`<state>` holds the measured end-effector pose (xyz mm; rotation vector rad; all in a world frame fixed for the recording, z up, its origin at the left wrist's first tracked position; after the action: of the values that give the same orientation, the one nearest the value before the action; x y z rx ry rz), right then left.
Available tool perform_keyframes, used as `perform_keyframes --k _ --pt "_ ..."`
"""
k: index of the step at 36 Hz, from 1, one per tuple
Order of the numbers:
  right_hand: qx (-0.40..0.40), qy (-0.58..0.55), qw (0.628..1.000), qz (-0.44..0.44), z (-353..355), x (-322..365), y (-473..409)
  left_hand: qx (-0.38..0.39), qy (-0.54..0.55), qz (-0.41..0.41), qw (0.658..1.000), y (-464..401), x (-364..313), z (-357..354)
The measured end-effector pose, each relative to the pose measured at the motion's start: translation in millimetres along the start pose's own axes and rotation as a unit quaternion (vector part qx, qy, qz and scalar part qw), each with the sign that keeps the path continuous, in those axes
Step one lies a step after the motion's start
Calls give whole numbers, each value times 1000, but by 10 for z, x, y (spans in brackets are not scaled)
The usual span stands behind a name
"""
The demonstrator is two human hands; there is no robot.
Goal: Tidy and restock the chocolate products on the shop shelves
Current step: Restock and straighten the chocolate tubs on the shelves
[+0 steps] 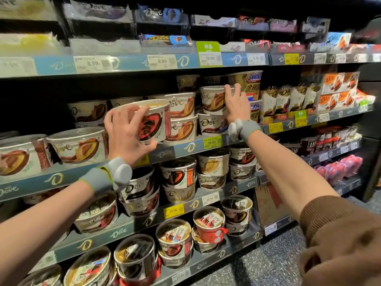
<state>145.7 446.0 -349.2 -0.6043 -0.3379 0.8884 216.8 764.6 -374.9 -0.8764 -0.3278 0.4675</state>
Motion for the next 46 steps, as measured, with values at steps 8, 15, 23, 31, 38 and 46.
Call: perform_keyframes --k 8,15,23,31,38,46 --pt "-146 -146 977 -53 -110 -22 594 0 1 9 1000 29 2 68" --pt "-199 -299 933 -17 -357 140 1433 0 7 15 1000 263 -18 149" --pt "-161 -369 914 43 -504 474 1789 21 9 24 999 650 48 265" --pt "-130 -399 902 98 -559 742 1840 42 -1 67 997 1002 289 430" --pt "-140 -395 897 139 -547 914 1861 41 -21 87 995 1135 479 589" --pt "-96 -370 910 161 -617 996 1889 48 -38 79 995 1195 507 592"
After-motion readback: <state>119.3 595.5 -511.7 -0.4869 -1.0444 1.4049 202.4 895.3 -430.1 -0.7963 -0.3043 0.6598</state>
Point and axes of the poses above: each hand's wrist, its own y-axis away from the middle knuckle, its own z-axis out of the back of the hand, x = y × z, the point moved 3 cm from there along -y, towards the middle knuckle, and after that the axes turned 12 degrees about x, right-handed, at the moved point
